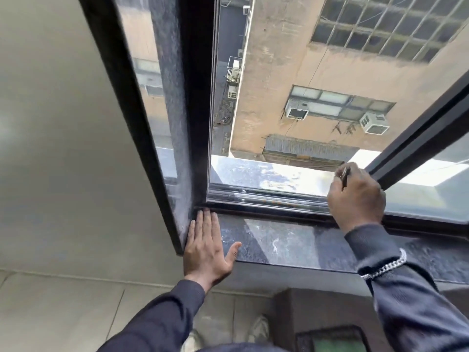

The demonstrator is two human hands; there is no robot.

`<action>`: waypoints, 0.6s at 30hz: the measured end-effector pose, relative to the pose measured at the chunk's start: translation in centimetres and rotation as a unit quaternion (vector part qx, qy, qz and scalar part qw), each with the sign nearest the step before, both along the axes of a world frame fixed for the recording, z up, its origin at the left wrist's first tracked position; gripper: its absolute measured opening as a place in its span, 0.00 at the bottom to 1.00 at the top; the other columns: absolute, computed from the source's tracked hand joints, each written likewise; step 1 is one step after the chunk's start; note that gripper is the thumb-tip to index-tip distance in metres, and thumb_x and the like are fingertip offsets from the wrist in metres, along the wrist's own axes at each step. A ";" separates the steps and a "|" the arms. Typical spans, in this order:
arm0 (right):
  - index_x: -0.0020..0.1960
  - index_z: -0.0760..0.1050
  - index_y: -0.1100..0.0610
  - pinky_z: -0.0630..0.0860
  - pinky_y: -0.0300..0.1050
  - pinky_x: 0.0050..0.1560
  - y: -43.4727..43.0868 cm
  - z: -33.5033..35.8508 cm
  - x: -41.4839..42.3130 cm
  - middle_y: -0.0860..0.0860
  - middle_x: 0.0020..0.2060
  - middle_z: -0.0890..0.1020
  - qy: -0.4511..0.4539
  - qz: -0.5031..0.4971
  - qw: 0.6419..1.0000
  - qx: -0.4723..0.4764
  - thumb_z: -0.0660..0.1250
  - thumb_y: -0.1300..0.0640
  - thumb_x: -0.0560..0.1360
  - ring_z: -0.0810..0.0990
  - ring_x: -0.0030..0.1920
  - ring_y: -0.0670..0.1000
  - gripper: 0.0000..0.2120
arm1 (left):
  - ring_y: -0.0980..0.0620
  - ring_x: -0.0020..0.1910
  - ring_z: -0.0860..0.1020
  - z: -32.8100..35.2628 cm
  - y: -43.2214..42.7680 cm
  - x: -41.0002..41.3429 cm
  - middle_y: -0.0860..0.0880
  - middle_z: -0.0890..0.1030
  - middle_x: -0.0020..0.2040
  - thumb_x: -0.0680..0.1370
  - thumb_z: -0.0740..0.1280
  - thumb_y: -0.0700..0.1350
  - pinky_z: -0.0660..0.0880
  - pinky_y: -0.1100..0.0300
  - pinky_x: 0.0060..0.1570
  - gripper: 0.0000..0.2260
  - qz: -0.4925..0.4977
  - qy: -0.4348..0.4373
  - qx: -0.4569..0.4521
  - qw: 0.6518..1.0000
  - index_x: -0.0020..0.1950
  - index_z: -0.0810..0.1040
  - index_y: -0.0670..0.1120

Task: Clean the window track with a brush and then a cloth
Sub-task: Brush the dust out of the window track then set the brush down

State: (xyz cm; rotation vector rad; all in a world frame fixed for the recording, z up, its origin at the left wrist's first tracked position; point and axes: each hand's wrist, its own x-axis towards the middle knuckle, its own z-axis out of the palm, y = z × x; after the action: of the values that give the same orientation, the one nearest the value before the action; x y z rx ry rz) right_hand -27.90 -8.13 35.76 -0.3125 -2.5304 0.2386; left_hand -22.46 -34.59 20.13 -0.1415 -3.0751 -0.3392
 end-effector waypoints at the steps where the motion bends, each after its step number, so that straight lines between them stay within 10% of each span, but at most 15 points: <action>1: 0.45 0.74 0.57 0.64 0.41 0.37 -0.8 0.0 -0.2 0.49 0.33 0.70 -0.013 0.009 1.000 0.000 0.66 0.62 0.75 0.69 0.32 0.53 0.02 | 0.37 0.76 0.65 -0.1 0.0 0.0 0.34 0.67 0.75 0.77 0.49 0.68 0.64 0.41 0.74 0.41 -0.001 0.000 0.002 1.000 0.75 0.64 0.35; 6: 0.45 0.79 0.59 0.80 0.47 0.38 -9.7 -2.4 -1.1 0.56 0.37 0.84 -0.098 0.100 0.949 -0.284 0.67 0.58 0.74 0.83 0.39 0.56 0.05 | 0.37 0.76 0.64 -0.1 0.1 0.1 0.35 0.66 0.76 0.76 0.52 0.67 0.60 0.42 0.75 0.41 -0.005 -0.010 0.013 1.000 0.75 0.63 0.36; 9: 0.46 0.79 0.61 0.83 0.45 0.34 -13.7 -2.1 -2.1 0.57 0.38 0.86 -0.060 0.117 0.770 -0.624 0.71 0.58 0.72 0.87 0.36 0.53 0.06 | 0.37 0.77 0.63 0.2 0.0 0.1 0.35 0.65 0.76 0.76 0.53 0.67 0.54 0.44 0.75 0.41 -0.005 -0.012 0.017 1.000 0.76 0.62 0.36; 11: 0.47 0.78 0.63 0.83 0.46 0.34 -13.9 -2.8 -2.8 0.58 0.38 0.86 -0.058 0.083 0.725 -0.682 0.70 0.61 0.72 0.86 0.35 0.54 0.06 | 0.37 0.77 0.63 0.2 -0.1 0.2 0.35 0.65 0.76 0.76 0.54 0.67 0.53 0.44 0.75 0.41 -0.010 -0.015 0.020 1.000 0.76 0.62 0.35; 18: 0.40 0.76 0.53 0.76 0.41 0.41 -5.0 -3.2 -0.1 0.48 0.31 0.77 -0.013 -0.058 0.950 -0.306 0.63 0.52 0.74 0.78 0.36 0.55 0.07 | 0.39 0.78 0.59 -0.3 -0.2 0.0 0.36 0.62 0.78 0.77 0.48 0.68 0.52 0.45 0.79 0.42 -0.004 0.000 0.010 1.000 0.77 0.58 0.36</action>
State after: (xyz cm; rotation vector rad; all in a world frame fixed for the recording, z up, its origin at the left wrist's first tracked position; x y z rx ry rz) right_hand -28.03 -13.09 32.56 -0.7026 -2.3909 0.9817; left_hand -22.48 -34.81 19.87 -0.1524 -3.0708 -0.3690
